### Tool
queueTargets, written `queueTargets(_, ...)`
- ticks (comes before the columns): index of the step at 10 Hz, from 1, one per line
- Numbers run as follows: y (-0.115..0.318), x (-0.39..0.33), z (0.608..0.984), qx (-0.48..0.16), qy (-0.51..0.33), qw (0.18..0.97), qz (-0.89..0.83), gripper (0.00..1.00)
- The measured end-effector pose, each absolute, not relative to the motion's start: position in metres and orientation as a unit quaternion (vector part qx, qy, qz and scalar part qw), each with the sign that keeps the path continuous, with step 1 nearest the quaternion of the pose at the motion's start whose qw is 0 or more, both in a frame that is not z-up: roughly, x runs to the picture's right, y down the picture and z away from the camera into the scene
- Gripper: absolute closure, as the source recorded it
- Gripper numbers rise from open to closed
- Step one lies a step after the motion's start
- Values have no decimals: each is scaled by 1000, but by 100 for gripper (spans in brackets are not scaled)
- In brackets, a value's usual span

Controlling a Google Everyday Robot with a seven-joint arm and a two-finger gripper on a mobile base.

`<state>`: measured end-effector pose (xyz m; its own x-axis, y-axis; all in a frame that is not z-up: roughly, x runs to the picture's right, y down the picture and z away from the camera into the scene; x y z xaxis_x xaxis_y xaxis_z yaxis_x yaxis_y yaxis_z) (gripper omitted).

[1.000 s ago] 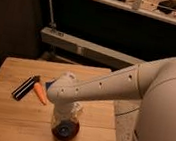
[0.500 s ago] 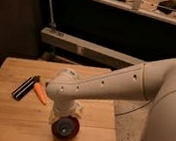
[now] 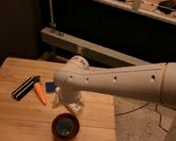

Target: Place the ceramic cup in the ceramic bowl

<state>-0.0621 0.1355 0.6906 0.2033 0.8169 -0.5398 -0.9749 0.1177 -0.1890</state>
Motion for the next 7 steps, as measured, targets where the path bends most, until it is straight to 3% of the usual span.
queueTargets(3,97,-61,715,-241,140,717,639,20)
queueTargets(7,96,-59,716,-240,141,716,640,20)
